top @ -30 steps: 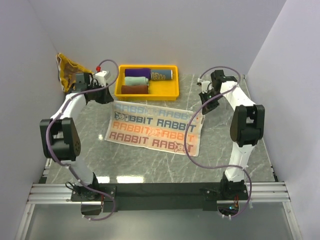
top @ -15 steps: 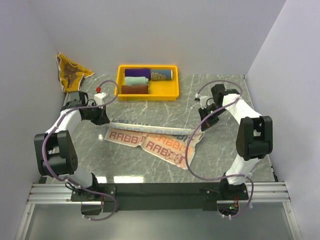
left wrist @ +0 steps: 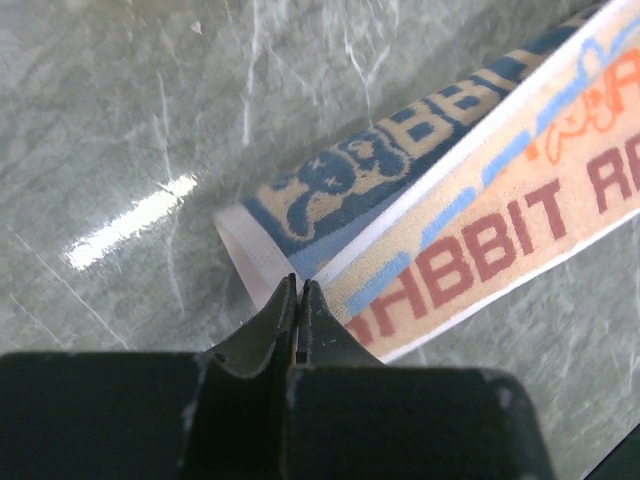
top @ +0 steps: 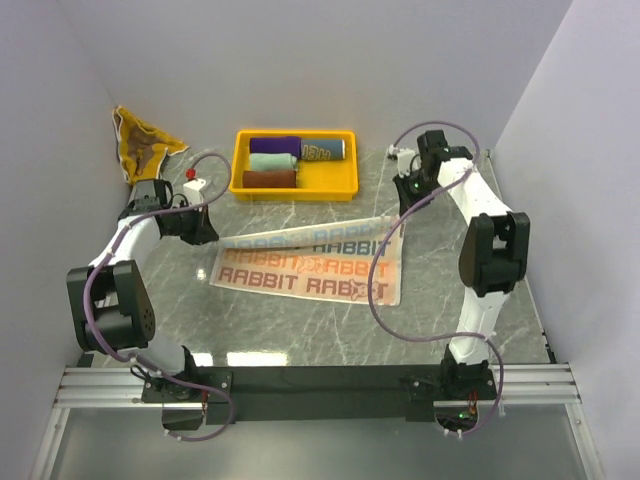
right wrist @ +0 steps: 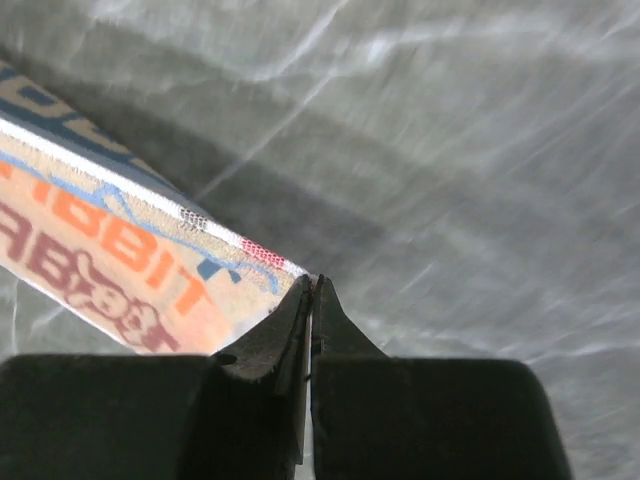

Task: Roll the towels
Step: Fold the towel

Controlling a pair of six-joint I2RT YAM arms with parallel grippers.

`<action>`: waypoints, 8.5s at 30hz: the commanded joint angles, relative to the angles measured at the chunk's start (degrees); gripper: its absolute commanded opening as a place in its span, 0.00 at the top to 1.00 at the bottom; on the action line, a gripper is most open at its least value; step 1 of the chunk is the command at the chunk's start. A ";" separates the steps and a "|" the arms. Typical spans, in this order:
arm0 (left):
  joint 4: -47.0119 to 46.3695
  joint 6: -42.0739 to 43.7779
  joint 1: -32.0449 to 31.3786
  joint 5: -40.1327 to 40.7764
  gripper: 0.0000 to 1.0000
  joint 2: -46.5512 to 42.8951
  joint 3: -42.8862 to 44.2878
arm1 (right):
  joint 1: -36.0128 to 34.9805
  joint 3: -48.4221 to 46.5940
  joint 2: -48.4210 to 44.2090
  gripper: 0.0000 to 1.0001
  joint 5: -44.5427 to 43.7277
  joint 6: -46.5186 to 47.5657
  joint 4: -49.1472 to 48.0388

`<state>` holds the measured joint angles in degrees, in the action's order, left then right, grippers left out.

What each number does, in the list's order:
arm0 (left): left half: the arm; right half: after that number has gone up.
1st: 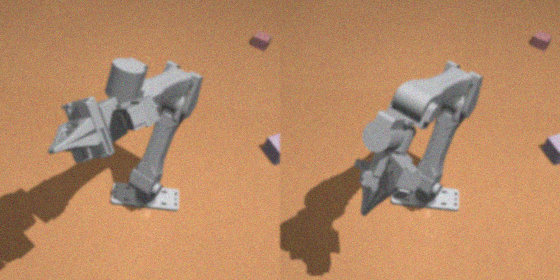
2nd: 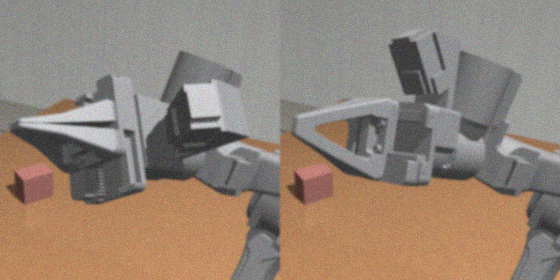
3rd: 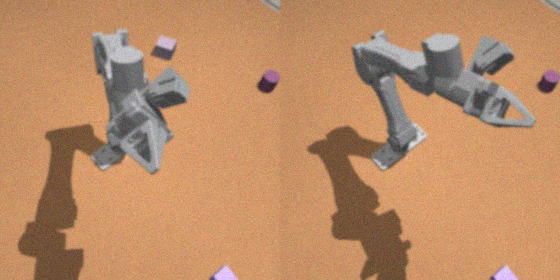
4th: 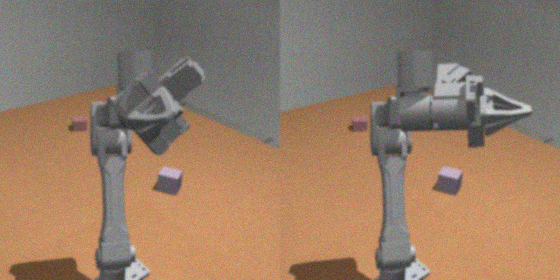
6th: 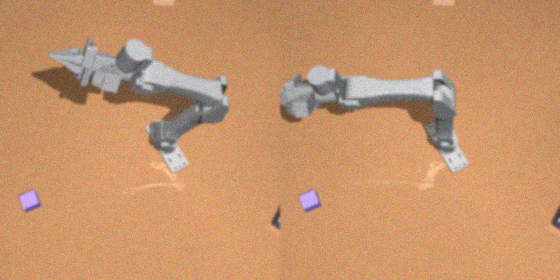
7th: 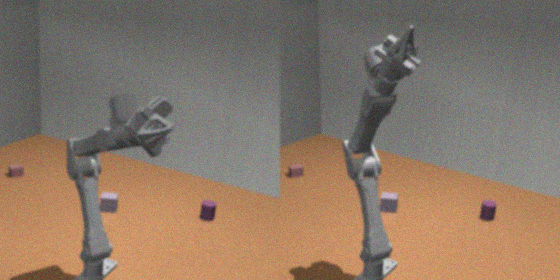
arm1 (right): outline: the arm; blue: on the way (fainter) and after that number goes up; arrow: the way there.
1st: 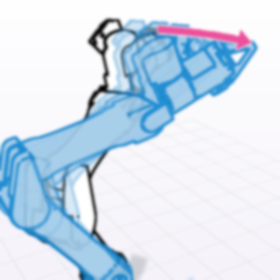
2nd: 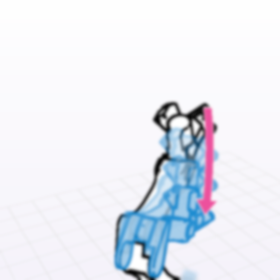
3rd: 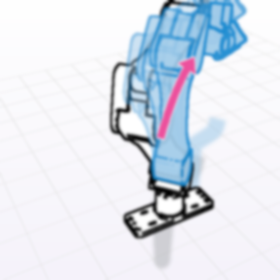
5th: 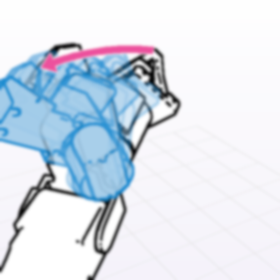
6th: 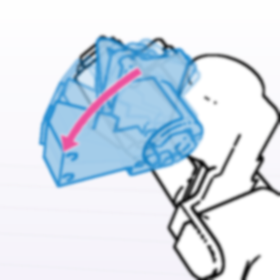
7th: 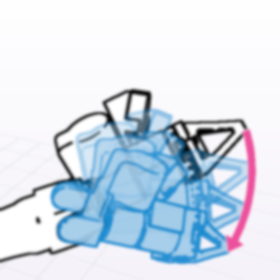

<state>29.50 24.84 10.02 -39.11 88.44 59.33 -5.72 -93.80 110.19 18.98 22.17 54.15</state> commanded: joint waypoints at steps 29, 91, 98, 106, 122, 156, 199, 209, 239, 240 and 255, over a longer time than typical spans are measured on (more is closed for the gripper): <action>-1.72 2.76 2.11 -1.76 1.00 -3.89 -2.73 | -9.04 16.28 -19.84 1.00 -12.20 12.19 -15.73; 19.20 26.04 5.89 -4.58 0.99 -4.07 -1.84 | -19.33 38.51 -33.02 1.00 -14.15 27.75 -21.81; 17.44 27.10 5.97 -1.85 0.99 -3.81 -6.50 | -19.25 41.59 -33.29 1.00 -14.24 29.15 -22.42; 20.06 28.24 6.06 -0.44 0.53 -5.38 -6.07 | -18.81 40.54 -34.16 0.45 -14.59 27.40 -17.95; 11.29 7.51 6.41 -3.51 0.50 3.48 5.27 | -4.04 26.75 -29.53 0.42 0.44 15.12 -1.16; 6.72 -4.01 5.36 -2.02 0.48 7.80 -0.88 | 1.58 15.93 1.87 0.52 17.23 -12.33 -2.73; -6.47 -11.66 7.20 -8.35 0.99 11.05 3.07 | 5.45 18.56 -1.12 1.00 18.90 -15.14 -14.42; -14.90 -19.47 7.12 -3.61 0.99 18.60 4.65 | 5.45 15.14 4.23 1.00 15.56 -17.87 -16.89; -5.06 -17.46 6.33 1.41 0.39 5.87 3.25 | 1.51 9.42 5.38 0.47 12.22 -19.36 -5.54; -5.06 -17.28 6.33 1.32 0.39 5.51 2.99 | 0.89 9.34 5.73 0.48 11.35 -19.54 -5.98; -4.89 -17.54 6.41 2.64 0.39 2.17 1.58 | -5.54 7.58 11.63 0.94 4.40 -21.47 -6.61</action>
<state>25.10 8.05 16.45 -36.47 93.17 60.71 -10.85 -85.25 120.27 26.92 0.73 47.29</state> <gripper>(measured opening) 0.613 0.138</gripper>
